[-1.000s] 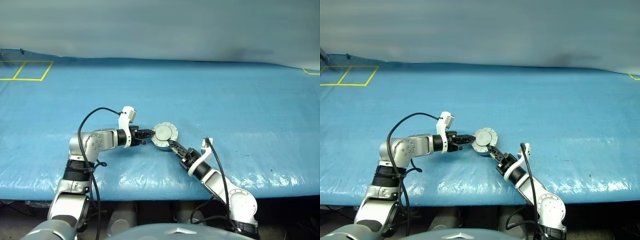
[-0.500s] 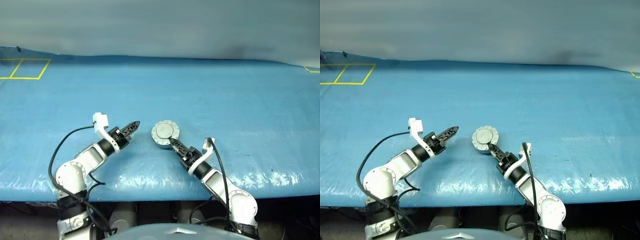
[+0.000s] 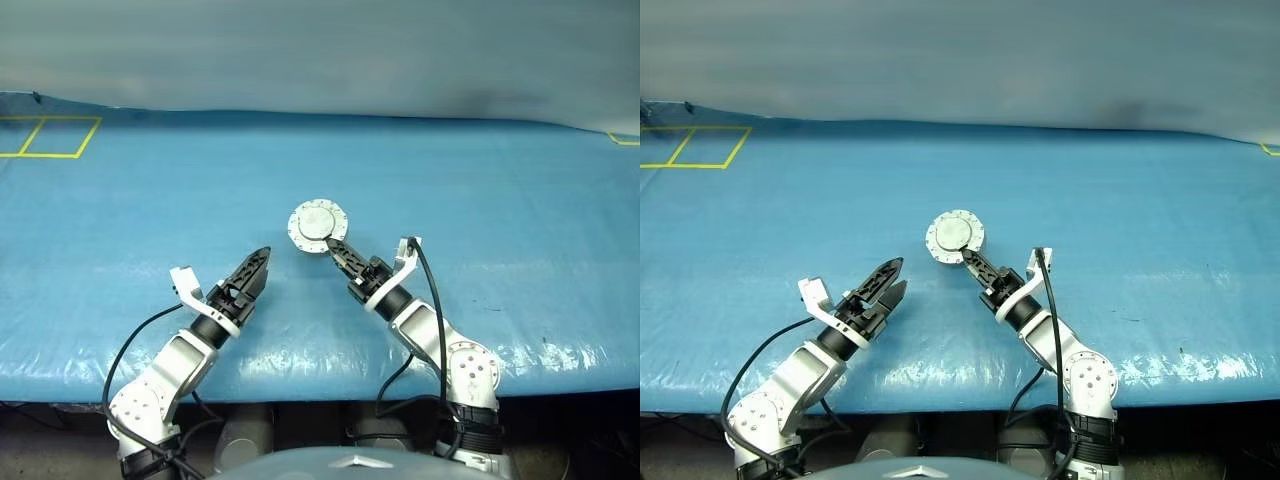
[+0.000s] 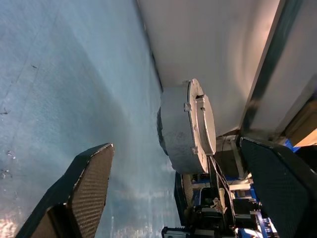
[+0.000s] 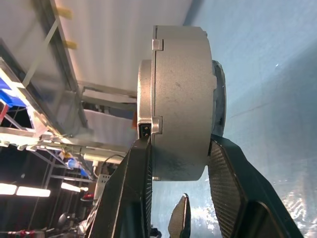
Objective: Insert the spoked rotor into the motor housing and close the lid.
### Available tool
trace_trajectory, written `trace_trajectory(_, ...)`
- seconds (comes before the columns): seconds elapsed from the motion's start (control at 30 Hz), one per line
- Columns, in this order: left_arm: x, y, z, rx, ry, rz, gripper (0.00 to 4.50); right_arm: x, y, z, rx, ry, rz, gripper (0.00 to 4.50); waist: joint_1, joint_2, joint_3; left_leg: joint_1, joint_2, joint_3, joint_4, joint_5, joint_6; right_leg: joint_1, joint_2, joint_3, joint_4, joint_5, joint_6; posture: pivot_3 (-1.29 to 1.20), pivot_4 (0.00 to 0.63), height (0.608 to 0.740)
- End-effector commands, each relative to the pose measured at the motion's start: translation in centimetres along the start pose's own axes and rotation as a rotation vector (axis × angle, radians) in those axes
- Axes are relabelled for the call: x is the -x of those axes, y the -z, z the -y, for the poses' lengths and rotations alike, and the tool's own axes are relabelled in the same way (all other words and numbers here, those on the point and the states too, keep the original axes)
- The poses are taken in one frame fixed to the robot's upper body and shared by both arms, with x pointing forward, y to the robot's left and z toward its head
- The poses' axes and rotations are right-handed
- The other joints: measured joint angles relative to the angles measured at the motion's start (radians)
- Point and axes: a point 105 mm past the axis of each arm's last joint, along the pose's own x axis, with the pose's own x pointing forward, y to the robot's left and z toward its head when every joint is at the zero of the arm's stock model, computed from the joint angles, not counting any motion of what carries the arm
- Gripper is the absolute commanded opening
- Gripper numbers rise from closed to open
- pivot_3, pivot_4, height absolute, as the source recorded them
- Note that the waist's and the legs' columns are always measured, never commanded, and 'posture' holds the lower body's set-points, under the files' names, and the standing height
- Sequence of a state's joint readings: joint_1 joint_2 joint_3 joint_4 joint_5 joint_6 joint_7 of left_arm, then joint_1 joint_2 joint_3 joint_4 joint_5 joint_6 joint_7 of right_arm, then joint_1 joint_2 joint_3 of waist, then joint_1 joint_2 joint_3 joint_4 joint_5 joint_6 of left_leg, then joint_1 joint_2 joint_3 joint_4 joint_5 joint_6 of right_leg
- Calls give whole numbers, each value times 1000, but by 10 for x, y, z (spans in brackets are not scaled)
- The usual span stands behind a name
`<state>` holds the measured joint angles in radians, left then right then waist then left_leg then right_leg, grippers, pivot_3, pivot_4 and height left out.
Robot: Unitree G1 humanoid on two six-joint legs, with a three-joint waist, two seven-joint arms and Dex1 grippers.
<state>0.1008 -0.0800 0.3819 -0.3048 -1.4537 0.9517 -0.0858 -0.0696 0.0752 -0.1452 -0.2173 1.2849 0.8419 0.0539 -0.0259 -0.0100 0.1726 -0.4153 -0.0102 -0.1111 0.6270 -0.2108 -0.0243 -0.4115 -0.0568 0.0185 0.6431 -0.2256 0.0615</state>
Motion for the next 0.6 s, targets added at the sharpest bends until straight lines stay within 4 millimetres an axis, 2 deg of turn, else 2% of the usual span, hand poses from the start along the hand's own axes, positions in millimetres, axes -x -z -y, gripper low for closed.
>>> trace_trajectory(0.03,-7,11,12,120,102,22,4444,-8,-1,-34,-12,-145,1,1217,0,0,0,0,0,0,0,0,0,0,0,0,0,0,0,0,150,740)
trace_trajectory(0.17,-8,13,18,139,175,24,4444,-9,6,-43,-40,-172,-33,1217,-1,0,0,0,0,0,0,0,0,0,0,0,0,0,0,0,150,740)
trace_trajectory(0.6,-17,16,10,158,184,26,4444,-6,24,-60,-64,-202,-113,1217,-5,0,0,0,0,0,0,0,0,0,0,0,0,0,-1,0,150,740)
